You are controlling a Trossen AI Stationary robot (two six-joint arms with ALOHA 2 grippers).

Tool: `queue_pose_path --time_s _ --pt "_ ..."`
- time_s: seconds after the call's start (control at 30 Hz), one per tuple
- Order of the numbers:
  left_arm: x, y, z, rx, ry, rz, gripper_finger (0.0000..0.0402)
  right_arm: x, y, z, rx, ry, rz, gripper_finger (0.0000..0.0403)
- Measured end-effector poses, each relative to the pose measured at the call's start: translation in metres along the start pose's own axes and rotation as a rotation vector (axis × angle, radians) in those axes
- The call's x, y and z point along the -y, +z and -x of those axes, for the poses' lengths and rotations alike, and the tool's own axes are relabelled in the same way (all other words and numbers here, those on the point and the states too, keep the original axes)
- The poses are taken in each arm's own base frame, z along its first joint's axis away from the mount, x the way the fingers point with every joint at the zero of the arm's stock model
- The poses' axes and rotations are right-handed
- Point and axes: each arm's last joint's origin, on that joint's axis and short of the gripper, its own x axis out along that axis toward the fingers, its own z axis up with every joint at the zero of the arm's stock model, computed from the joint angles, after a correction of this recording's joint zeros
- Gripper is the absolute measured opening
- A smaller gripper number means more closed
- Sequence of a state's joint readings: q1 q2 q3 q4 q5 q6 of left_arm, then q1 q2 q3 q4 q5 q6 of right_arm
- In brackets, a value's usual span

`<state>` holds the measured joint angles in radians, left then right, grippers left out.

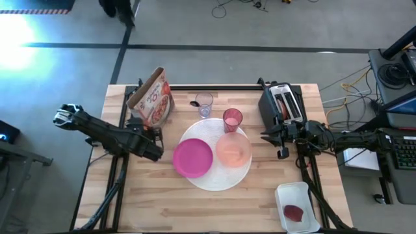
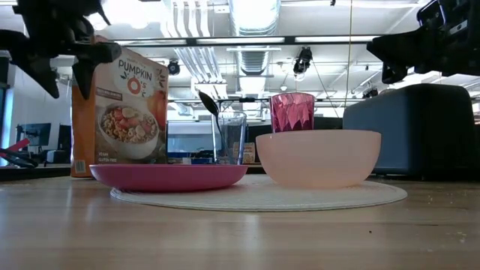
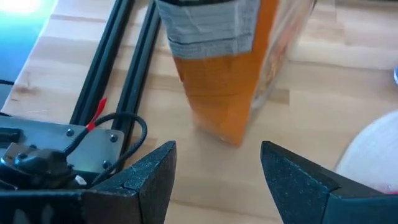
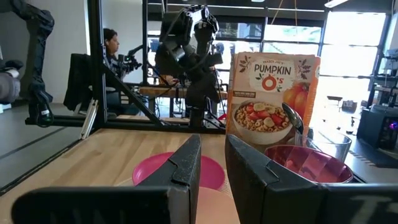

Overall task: Arrange a breakfast setting
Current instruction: Pour the cereal from the orange cereal box into the orange bowl

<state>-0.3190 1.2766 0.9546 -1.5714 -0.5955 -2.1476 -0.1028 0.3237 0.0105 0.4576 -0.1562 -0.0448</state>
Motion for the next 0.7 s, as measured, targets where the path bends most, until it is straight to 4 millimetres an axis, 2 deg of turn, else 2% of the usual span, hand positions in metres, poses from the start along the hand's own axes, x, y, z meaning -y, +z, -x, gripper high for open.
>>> queue_pose_path --time_s 0.43,0.7 --pt "-0.009 -0.005 -0.019 0.161 -0.026 0.066 0.0222 0.0 0.0 0.0 0.0 0.0 0.0 0.0063" --pt "-0.008 -0.004 -0.02 0.208 -0.063 0.046 0.028 0.0 0.0 0.0 0.0 0.0 0.0 0.0063"
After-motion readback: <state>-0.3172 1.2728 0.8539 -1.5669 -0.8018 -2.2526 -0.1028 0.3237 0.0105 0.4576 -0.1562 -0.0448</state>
